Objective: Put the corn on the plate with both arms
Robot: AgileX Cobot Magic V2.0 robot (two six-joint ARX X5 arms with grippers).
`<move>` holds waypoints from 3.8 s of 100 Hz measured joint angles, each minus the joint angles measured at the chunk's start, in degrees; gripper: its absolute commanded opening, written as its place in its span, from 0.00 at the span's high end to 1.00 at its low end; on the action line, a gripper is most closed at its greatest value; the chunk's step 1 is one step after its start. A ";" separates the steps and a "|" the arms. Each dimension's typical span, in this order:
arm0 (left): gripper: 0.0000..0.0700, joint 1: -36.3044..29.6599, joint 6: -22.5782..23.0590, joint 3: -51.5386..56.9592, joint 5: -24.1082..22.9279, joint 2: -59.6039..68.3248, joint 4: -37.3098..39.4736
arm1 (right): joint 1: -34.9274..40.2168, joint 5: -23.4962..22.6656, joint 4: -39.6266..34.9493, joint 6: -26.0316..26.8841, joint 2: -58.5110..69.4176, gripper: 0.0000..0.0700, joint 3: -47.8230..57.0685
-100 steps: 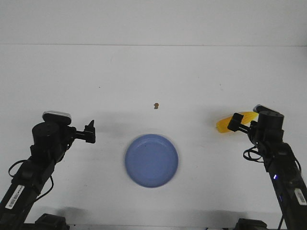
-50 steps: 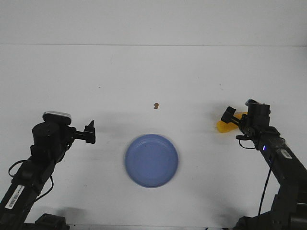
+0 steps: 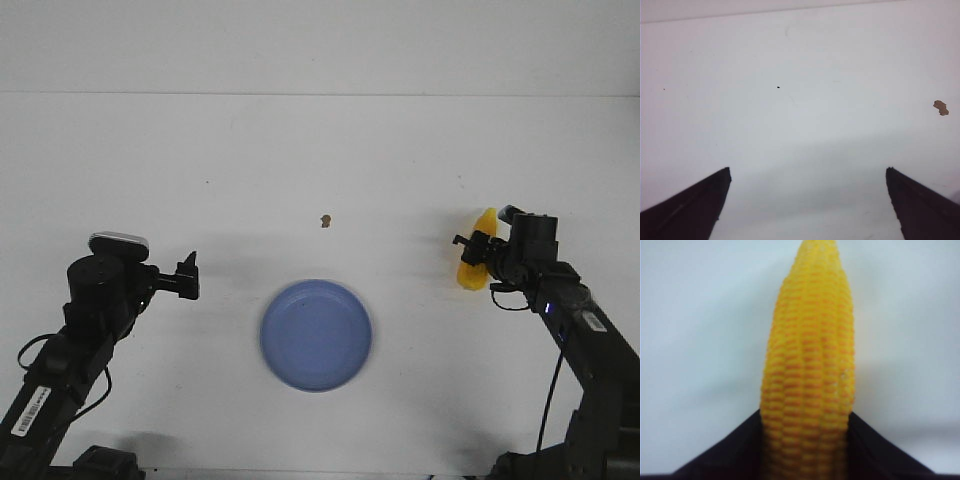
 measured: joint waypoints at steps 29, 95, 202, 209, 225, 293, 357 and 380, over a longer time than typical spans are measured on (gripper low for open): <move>0.10 0.00 0.00 0.00 0.00 0.00 0.00 | 16.76 -0.20 -8.28 -4.31 -13.86 0.71 0.22; 0.10 0.00 -0.02 0.00 0.00 0.00 0.00 | 46.71 3.30 -4.68 -3.10 0.11 0.21 0.20; 0.11 0.00 -1.51 0.00 0.00 -4.59 -3.02 | 21.46 31.06 -19.26 -16.11 -51.47 0.09 -6.19; 0.11 0.00 -1.55 0.00 0.00 -7.10 -3.87 | 21.29 31.02 -19.45 -16.33 -56.26 0.09 -10.14; 0.12 0.00 -1.73 -2.97 0.02 -15.19 -3.76 | 21.29 30.99 -19.87 -16.31 -65.61 0.10 -18.23; 0.98 0.00 -4.72 -15.98 0.04 -32.68 -3.85 | 21.29 31.26 -15.06 -17.40 -71.12 0.99 -20.04; 0.98 0.00 -6.05 -15.98 0.04 -32.70 -3.52 | 21.29 31.26 -15.08 -17.81 -71.12 0.99 -20.04; 0.98 0.00 -5.97 -15.98 -0.17 -32.70 -3.08 | 21.29 31.26 -15.08 -17.81 -71.12 0.99 -20.04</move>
